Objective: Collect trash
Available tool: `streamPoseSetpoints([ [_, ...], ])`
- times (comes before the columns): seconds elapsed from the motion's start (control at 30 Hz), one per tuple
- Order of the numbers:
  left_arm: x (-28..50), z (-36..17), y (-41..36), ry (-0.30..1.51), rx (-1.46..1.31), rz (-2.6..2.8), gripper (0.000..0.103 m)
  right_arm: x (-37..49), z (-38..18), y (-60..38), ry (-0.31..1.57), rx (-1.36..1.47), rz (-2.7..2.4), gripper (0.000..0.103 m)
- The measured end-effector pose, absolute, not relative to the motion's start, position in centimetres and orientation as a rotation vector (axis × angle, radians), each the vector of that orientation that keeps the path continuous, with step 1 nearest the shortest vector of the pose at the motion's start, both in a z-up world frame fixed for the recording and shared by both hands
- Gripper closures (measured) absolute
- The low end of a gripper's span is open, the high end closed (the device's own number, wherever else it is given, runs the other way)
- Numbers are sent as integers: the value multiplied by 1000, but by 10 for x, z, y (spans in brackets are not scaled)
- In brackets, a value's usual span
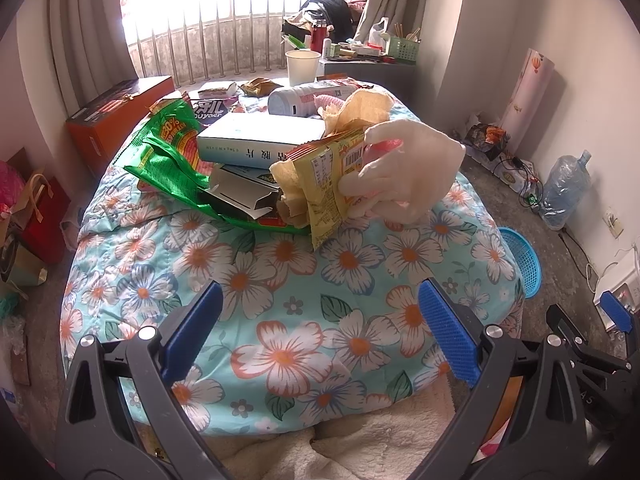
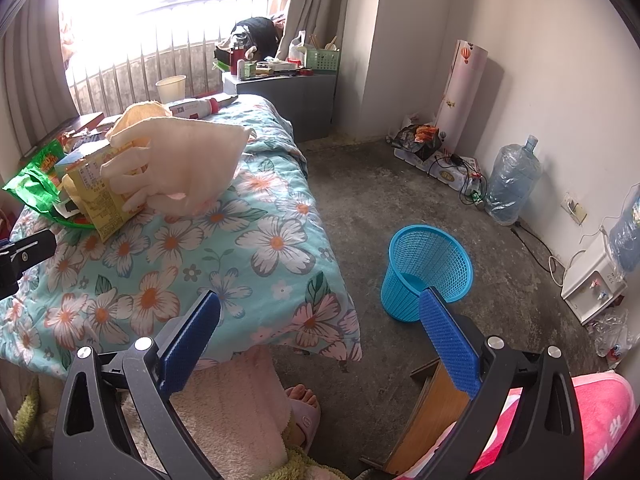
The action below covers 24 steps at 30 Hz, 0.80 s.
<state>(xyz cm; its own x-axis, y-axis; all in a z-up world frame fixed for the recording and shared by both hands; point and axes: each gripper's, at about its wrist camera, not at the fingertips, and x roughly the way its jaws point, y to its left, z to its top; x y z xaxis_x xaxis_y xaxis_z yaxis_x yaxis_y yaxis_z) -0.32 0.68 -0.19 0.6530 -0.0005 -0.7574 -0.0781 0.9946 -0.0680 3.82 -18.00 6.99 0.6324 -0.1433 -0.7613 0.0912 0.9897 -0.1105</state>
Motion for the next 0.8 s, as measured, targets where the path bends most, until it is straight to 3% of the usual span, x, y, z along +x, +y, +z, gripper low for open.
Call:
streamPoseSetpoints([
  [0.8, -2, -3, 10, 861, -97, 49, 9, 39, 69, -180, 876, -61, -133, 6],
])
